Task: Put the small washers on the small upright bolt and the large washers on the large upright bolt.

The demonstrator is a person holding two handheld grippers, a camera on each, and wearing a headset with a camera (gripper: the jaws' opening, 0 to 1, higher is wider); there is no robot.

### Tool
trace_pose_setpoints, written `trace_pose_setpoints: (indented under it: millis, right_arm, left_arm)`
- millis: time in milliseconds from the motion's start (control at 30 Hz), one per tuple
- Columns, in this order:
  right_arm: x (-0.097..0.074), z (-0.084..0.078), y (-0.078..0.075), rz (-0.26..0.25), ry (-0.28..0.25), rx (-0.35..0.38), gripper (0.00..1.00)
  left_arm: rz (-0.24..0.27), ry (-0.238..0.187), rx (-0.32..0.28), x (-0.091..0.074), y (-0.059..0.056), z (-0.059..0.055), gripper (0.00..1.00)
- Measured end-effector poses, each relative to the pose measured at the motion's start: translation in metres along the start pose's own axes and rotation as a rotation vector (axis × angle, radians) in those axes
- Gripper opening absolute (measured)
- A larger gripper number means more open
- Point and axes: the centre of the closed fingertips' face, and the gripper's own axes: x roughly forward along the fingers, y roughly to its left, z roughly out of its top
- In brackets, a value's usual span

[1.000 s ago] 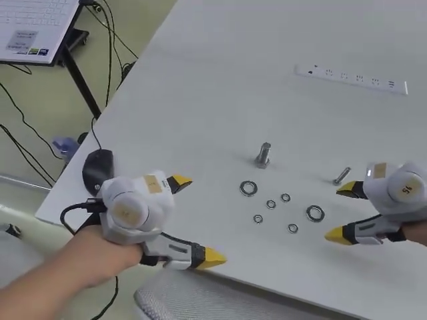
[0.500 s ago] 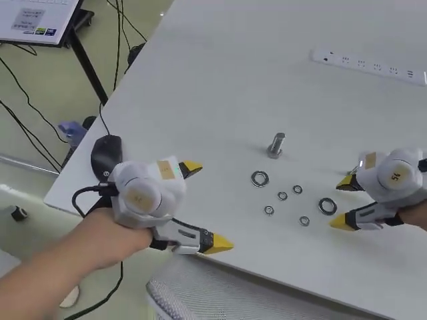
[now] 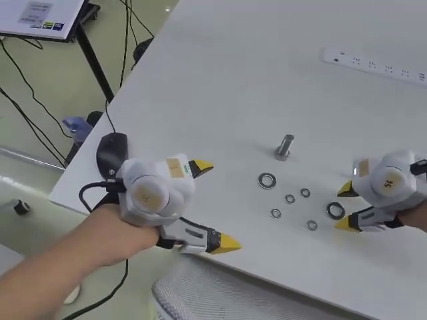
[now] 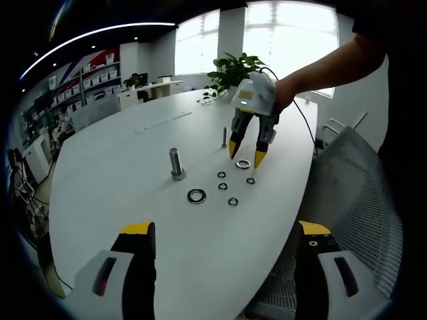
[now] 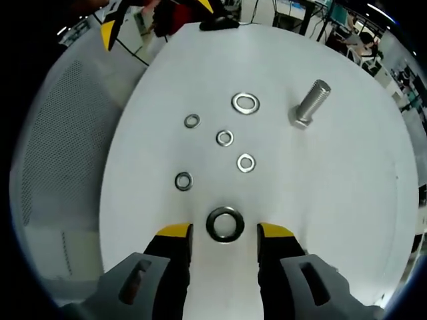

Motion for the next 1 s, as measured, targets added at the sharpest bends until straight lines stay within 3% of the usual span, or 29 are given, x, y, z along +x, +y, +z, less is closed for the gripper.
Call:
trace_pose_setpoints:
  millis: [333,433,633,833,1000]
  right_arm:
    - [0.002,-0.001,0.000,0.011,0.001,-0.014,0.36]
    - [0.002,-0.001,-0.002,0.013,0.015,-0.018,0.34]
    - [0.002,-0.001,-0.004,0.006,0.036,-0.013,0.31]
    - [0.003,0.002,-0.001,-0.002,0.071,-0.024,0.25]
    - [0.004,-0.001,-0.004,-0.004,0.109,0.014,0.23]
  left_arm:
    - [-0.018,0.005,0.011,0.001,-0.006,-0.001,0.83]
    - [-0.027,0.016,0.009,0.000,-0.006,-0.003,0.81]
    - [-0.025,-0.014,-0.018,-0.001,-0.005,0.004,0.79]
    - [-0.037,0.001,-0.011,0.002,-0.010,-0.002,0.77]
    - [-0.046,0.003,-0.021,0.003,-0.014,-0.003,0.74]
